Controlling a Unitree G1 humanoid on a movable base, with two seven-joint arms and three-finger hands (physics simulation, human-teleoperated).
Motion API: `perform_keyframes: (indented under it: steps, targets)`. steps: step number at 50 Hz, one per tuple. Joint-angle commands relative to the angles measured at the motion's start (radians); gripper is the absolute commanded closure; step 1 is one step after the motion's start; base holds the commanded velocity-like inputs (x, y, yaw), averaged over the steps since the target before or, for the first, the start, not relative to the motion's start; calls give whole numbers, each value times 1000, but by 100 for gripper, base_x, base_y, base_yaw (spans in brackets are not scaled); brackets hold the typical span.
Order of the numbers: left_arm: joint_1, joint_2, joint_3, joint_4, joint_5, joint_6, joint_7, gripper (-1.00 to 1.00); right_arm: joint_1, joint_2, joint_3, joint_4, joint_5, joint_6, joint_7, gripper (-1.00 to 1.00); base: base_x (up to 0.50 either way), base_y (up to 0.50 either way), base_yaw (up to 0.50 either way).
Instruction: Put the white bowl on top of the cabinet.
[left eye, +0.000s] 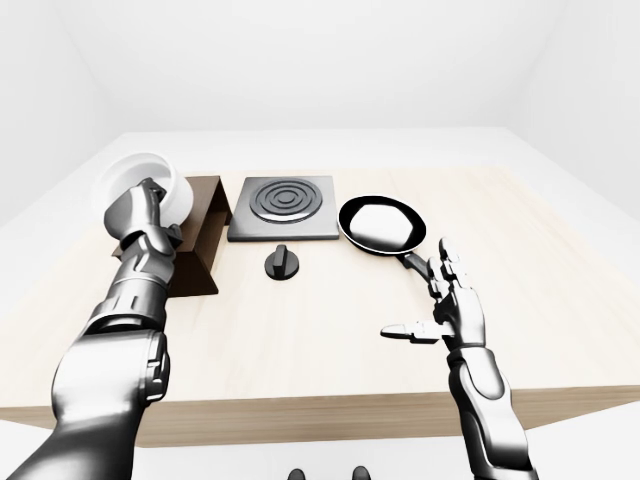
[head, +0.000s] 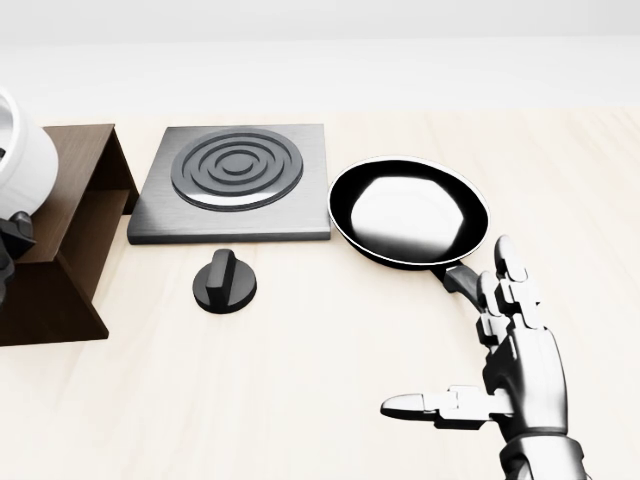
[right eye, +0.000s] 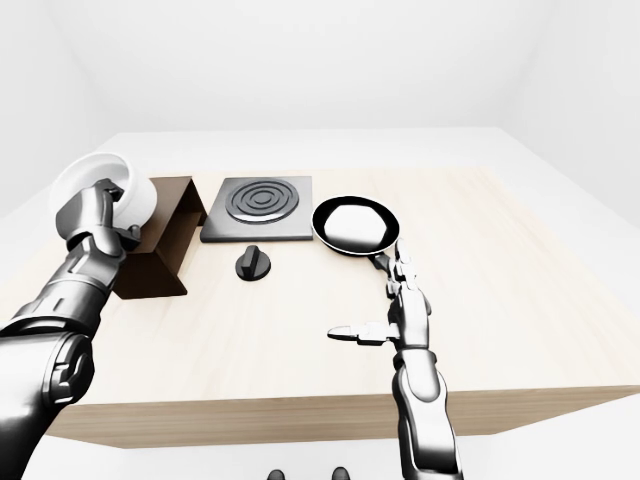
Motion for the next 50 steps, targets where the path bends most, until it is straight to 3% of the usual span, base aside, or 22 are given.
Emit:
perform_keyframes:
  steps: [1,15,16,17,50]
  targets:
    - [-9,-4,4,-9,-2,0,33,100,1,1,2,-2,-3,0,-1,-100,0,0,0]
    - [-7,-7,7,-4,-7,0,37,100,2,1,4,4,-3,-6,0,-100,0,0,0]
    - [-7,-7,6,-5,-6,0,41,61,2,1,4,3,-3,-6,0,-100,0,0,0]
    - [-7,-7,6,-5,-7,0,41,-100,3,1,4,3,-3,-6,1,-100,0,0,0]
    - [23,9,4,-78,-8,0,-2,-100,3,1,9,8,-8,-7,1,-100,0,0,0]
